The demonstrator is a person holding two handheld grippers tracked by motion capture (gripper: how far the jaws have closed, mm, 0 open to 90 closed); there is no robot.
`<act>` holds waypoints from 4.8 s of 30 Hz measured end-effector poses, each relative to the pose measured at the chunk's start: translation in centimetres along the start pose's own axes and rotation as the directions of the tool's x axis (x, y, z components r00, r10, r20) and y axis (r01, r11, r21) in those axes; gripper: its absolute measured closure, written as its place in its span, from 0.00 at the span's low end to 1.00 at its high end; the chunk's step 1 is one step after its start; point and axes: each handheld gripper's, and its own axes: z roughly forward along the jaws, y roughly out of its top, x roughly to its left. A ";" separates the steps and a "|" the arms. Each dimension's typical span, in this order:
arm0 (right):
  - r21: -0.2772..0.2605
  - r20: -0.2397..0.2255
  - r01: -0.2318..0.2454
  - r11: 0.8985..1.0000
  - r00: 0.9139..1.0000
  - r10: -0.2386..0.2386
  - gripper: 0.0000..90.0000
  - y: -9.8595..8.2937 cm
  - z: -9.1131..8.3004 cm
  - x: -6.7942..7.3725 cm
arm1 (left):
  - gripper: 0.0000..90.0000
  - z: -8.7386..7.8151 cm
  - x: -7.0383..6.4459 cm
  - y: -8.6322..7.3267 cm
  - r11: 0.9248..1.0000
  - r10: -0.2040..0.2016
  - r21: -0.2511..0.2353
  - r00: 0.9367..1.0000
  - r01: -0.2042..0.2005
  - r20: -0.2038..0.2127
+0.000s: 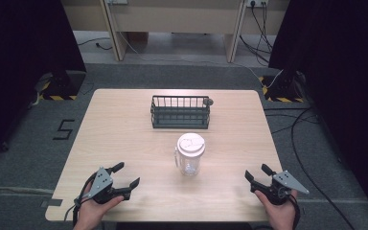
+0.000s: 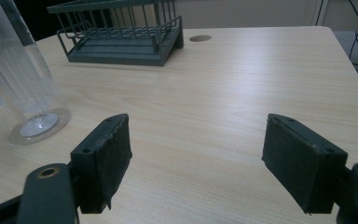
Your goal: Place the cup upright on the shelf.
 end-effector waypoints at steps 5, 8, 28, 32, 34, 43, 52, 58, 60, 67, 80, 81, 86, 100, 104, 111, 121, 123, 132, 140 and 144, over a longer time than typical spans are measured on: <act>0.001 -0.001 0.008 1.000 1.000 -0.008 0.27 0.0 0.0 0.0 | 0.18 0.3 -0.4 0.2 1.000 0.004 -0.005 1.000 -0.004 0.024; 0.002 0.000 0.015 1.000 1.000 -0.015 0.27 0.0 0.1 0.0 | 0.17 1.2 -0.8 0.6 1.000 0.007 -0.017 0.998 -0.006 0.059; 0.006 0.001 0.006 1.000 1.000 -0.006 0.27 0.0 0.1 0.0 | 0.16 5.3 -2.0 2.4 0.998 0.068 -0.016 0.988 -0.066 0.137; 0.006 0.000 0.005 1.000 1.000 -0.005 0.27 0.0 0.1 0.0 | 0.16 6.6 -2.6 2.6 0.997 0.081 -0.012 0.983 -0.080 0.165; 0.006 -0.001 0.005 1.000 1.000 -0.005 0.27 0.0 0.1 0.0 | 0.16 7.2 -2.8 2.7 0.997 0.082 -0.013 0.981 -0.081 0.175; 0.006 -0.001 0.006 1.000 1.000 -0.005 0.27 0.0 0.1 0.0 | 0.16 9.0 -3.7 3.5 0.996 0.084 -0.017 0.972 -0.083 0.219; 0.008 -0.005 0.001 1.000 1.000 -0.001 0.27 0.0 0.1 0.0 | 0.16 11.1 -4.6 3.7 0.996 0.090 -0.011 0.961 -0.090 0.260; 0.010 -0.006 0.004 1.000 1.000 -0.004 0.27 0.0 0.1 0.0 | 0.16 12.7 -5.2 3.7 0.996 0.088 -0.004 0.958 -0.090 0.274; 0.010 -0.006 0.004 1.000 1.000 -0.004 0.27 0.0 0.2 0.0 | 0.16 13.1 -5.3 3.7 0.996 0.091 -0.003 0.956 -0.094 0.278; 0.012 -0.008 0.005 1.000 1.000 -0.005 0.27 0.1 0.2 0.0 | 0.16 14.5 -5.8 4.1 0.994 0.102 -0.002 0.951 -0.106 0.293; 0.018 -0.011 0.000 1.000 1.000 0.001 0.27 0.1 0.2 0.0 | 0.16 16.2 -6.5 4.1 0.994 0.109 -0.014 0.944 -0.110 0.311; 0.018 -0.011 -0.001 1.000 1.000 0.001 0.27 0.1 0.2 0.0 | 0.16 16.3 -6.5 4.1 0.994 0.111 -0.018 0.944 -0.111 0.311; 0.020 -0.010 0.001 1.000 1.000 -0.001 0.27 0.1 0.2 0.0 | 0.16 16.7 -6.6 4.1 0.994 0.112 -0.027 0.942 -0.109 0.315; 0.018 -0.008 0.007 1.000 1.000 -0.007 0.27 0.1 0.2 -0.1 | 0.18 17.6 -6.9 3.9 0.995 0.096 -0.040 0.941 -0.088 0.324; 0.020 -0.009 0.008 1.000 1.000 -0.008 0.27 0.1 0.3 -0.1 | 0.19 17.6 -6.8 3.9 0.996 0.088 -0.042 0.940 -0.078 0.331; 0.016 -0.011 -0.001 1.000 1.000 0.001 0.27 0.1 0.2 -0.1 | 0.19 17.5 -6.9 4.0 0.996 0.092 -0.038 0.942 -0.085 0.324; 0.017 -0.013 -0.004 1.000 1.000 0.004 0.27 0.1 0.2 -0.2 | 0.19 17.1 -6.9 4.8 0.995 0.100 -0.046 0.943 -0.091 0.318; 0.017 -0.013 -0.004 1.000 1.000 0.004 0.27 0.1 0.2 -0.1 | 0.19 16.9 -6.8 5.0 0.994 0.105 -0.048 0.943 -0.095 0.315; 0.017 -0.013 -0.003 1.000 1.000 0.003 0.27 0.1 0.2 -0.2 | 0.19 16.5 -6.2 6.0 0.994 0.110 -0.057 0.947 -0.097 0.302; 0.017 -0.012 -0.010 1.000 1.000 0.010 0.27 0.1 0.2 -0.1 | 0.19 16.3 -5.6 6.4 0.993 0.117 -0.054 0.950 -0.106 0.289; 0.017 -0.012 -0.011 1.000 1.000 0.012 0.27 0.1 0.2 -0.1 | 0.19 16.3 -5.3 6.7 0.994 0.110 -0.052 0.954 -0.100 0.278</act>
